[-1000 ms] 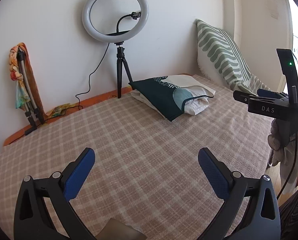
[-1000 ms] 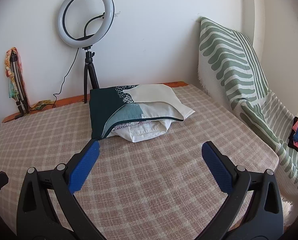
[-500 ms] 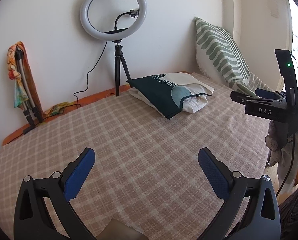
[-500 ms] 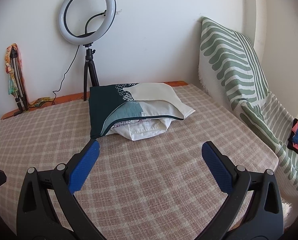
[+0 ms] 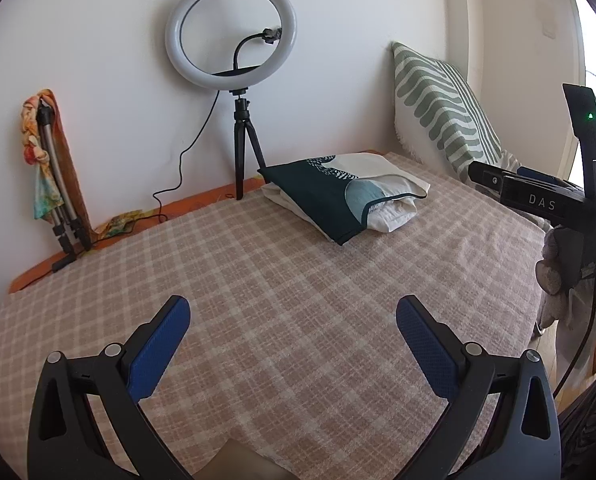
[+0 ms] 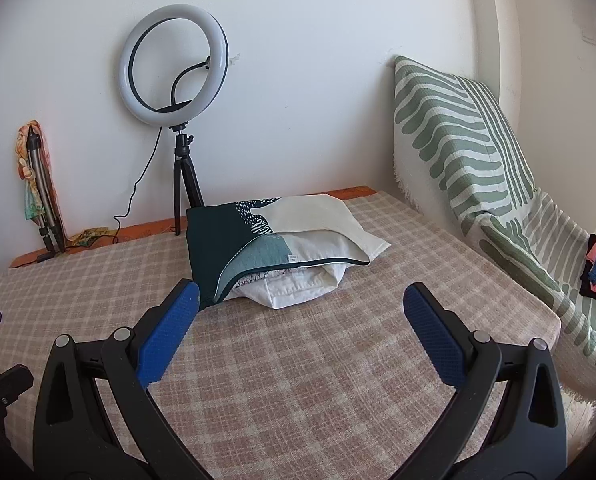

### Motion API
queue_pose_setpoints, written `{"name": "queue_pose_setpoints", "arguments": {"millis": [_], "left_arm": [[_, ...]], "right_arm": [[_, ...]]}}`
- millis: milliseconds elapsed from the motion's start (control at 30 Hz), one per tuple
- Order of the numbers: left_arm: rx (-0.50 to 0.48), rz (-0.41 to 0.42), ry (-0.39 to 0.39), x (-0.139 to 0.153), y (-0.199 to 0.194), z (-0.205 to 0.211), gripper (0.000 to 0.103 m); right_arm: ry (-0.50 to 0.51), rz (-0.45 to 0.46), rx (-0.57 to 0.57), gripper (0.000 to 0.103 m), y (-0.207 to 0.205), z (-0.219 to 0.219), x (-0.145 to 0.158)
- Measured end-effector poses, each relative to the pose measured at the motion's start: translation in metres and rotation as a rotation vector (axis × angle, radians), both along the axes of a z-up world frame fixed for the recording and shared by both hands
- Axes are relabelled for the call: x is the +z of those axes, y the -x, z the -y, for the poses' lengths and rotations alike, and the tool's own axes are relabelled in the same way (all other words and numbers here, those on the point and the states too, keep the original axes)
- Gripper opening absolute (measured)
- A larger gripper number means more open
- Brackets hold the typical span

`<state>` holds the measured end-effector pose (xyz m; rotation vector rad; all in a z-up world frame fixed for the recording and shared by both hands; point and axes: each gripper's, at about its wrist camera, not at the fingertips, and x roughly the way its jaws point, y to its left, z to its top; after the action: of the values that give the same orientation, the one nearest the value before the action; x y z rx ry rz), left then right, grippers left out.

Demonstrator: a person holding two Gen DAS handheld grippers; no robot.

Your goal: Fold small clothes

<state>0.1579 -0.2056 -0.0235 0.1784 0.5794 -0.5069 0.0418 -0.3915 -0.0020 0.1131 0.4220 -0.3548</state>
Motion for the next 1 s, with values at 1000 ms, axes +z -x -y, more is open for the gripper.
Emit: {"name": "queue_pose_setpoints", "arguments": {"millis": [1000], "left_arm": [[-0.01, 0.013, 0.023, 0.0082, 0.0076, 0.0023, 0.103]], "right_arm": [[0.006, 0.011, 0.001, 0.103, 0.0008, -0.0011, 0.0066]]}}
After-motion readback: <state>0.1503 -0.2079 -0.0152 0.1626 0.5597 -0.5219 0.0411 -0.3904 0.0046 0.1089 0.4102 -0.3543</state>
